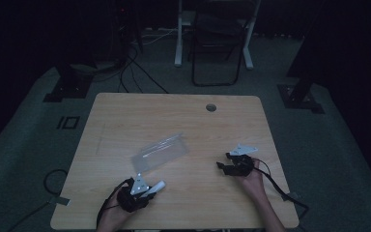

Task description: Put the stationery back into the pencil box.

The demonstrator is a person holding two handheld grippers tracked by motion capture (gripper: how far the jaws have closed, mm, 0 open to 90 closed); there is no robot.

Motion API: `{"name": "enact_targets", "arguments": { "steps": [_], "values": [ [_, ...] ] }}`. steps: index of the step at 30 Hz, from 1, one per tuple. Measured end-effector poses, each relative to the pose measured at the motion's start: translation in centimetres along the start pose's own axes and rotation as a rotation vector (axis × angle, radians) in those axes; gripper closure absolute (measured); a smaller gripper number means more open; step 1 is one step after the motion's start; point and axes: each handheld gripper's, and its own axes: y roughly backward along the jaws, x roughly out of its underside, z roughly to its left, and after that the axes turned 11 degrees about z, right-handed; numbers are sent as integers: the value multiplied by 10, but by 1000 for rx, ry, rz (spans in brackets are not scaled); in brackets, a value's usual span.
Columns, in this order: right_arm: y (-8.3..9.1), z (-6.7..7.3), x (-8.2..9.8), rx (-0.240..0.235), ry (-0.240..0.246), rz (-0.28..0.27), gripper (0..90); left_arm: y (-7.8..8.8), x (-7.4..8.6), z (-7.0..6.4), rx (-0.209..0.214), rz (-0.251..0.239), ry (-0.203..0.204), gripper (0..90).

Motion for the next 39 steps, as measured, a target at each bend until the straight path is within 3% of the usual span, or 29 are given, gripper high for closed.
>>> {"name": "enact_targets", "arguments": {
  "steps": [22,39],
  "values": [
    [0,0,0,0,1,0,379,17,-8,7,-11,-59,-13,705],
    [0,0,0,0,1,0,379,23,-16,8,-31,-70,-41,706]
  ]
}}
